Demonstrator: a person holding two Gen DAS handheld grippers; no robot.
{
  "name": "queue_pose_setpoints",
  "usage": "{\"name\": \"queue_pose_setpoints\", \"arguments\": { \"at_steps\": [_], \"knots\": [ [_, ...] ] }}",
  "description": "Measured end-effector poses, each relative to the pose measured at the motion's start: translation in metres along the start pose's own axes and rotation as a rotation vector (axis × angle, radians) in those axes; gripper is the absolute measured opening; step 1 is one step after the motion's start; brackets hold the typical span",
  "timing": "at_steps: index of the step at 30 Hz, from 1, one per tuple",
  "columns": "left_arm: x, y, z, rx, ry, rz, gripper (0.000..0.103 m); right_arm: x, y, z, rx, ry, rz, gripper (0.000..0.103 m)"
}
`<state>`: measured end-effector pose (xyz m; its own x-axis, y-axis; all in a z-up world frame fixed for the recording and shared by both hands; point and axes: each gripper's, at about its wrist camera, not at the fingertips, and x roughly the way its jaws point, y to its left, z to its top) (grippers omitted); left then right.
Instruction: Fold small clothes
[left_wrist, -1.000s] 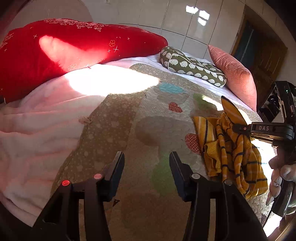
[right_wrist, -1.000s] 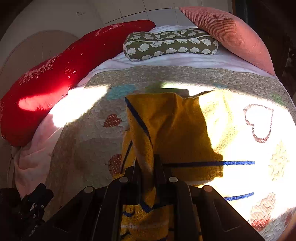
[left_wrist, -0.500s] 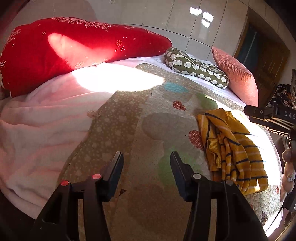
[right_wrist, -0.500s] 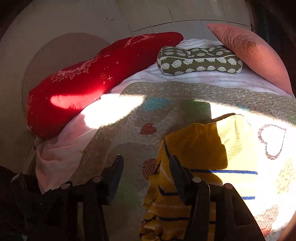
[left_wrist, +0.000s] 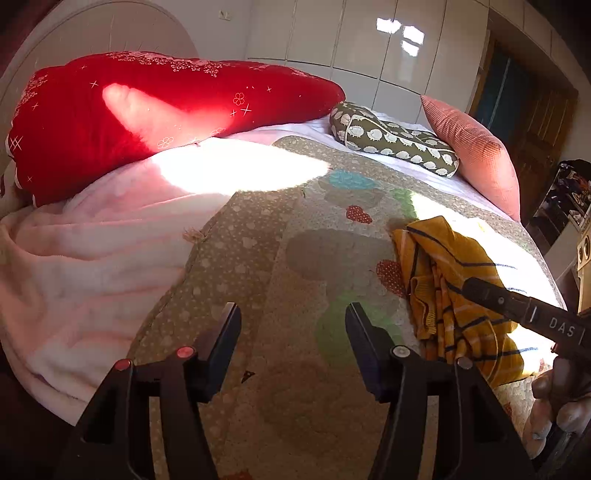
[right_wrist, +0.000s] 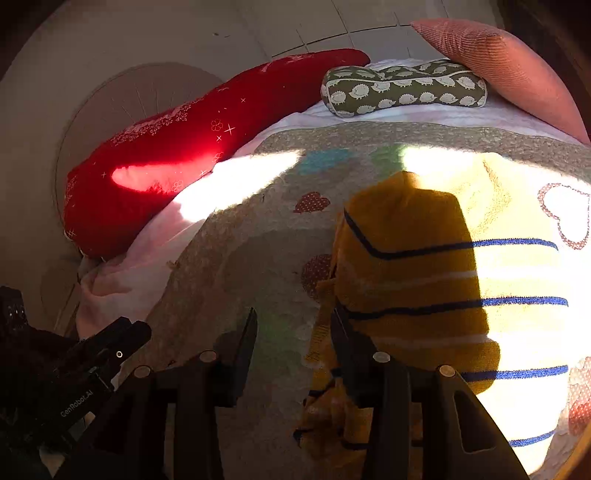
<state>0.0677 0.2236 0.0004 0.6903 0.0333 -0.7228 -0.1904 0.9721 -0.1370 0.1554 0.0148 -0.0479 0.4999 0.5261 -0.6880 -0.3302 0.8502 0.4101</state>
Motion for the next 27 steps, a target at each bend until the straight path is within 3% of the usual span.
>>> {"name": "queue_pose_setpoints", "arguments": {
  "at_steps": [3,7,9,11,14,17,20,24,27],
  "knots": [
    [-0.006,-0.009,-0.003,0.013,-0.035,0.013,0.066,-0.018,-0.021,-0.021,0.078,-0.055,0.019,0.045],
    [-0.022,-0.026,-0.005,0.023,-0.088,0.035,0.07,0.012,-0.047,-0.048,0.188,0.073,0.109,0.046],
    [-0.037,-0.036,-0.007,0.042,-0.136,0.058,0.075,0.012,-0.053,-0.05,0.212,0.074,0.127,0.045],
    [-0.056,-0.047,-0.01,0.06,-0.222,0.109,0.088,-0.007,-0.052,-0.05,0.219,0.027,0.155,0.045],
    [-0.087,-0.063,-0.019,0.069,-0.373,0.165,0.103,-0.046,-0.044,-0.055,0.125,-0.036,0.029,0.046],
    [-0.107,-0.082,-0.026,0.076,-0.442,0.197,0.103,-0.081,-0.048,-0.071,0.077,-0.086,-0.156,0.052],
    [-0.112,-0.105,-0.035,0.108,-0.418,0.159,0.103,-0.105,-0.058,-0.091,0.066,-0.108,-0.284,0.055],
    [-0.109,-0.132,-0.059,0.16,-0.33,0.099,0.103,-0.126,-0.068,-0.113,0.04,-0.122,-0.441,0.058],
    [-0.104,-0.146,-0.078,0.206,-0.26,0.05,0.103,-0.134,-0.078,-0.125,0.045,-0.116,-0.502,0.062]
  ]
}}
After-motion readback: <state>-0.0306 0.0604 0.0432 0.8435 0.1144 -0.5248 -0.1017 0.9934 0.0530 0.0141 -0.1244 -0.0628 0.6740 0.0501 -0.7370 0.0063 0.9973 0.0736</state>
